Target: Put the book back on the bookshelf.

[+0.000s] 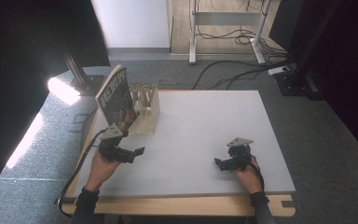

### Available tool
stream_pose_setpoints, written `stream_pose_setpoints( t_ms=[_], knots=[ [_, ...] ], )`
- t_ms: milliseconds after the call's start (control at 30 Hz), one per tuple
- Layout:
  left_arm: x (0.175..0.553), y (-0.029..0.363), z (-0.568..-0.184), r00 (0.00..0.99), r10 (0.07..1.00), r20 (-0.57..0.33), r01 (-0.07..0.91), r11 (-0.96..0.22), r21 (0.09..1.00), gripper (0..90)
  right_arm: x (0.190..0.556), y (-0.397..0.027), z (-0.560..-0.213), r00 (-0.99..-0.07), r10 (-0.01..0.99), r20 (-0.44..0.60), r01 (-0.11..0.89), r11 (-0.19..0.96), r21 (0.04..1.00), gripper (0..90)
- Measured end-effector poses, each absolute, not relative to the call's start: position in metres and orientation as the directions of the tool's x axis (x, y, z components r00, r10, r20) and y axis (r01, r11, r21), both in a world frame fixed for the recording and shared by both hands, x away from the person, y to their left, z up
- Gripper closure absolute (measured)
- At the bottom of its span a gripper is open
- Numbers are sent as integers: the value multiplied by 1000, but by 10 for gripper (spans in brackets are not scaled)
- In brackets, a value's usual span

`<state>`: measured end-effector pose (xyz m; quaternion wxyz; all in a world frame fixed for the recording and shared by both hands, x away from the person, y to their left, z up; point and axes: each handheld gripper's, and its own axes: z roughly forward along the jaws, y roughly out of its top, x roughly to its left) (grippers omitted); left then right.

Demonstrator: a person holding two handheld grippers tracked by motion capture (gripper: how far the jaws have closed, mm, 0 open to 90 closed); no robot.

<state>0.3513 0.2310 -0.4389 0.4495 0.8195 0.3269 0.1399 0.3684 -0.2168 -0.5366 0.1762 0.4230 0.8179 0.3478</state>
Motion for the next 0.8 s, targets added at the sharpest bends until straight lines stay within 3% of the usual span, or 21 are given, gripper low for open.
stream_pose_setpoints(
  t_ms=[800],
  knots=[
    [352,197,-499,779,622,-79,450,-467,761,0,368,-217,-537,-581,814,5,568,401,719,0]
  ],
)
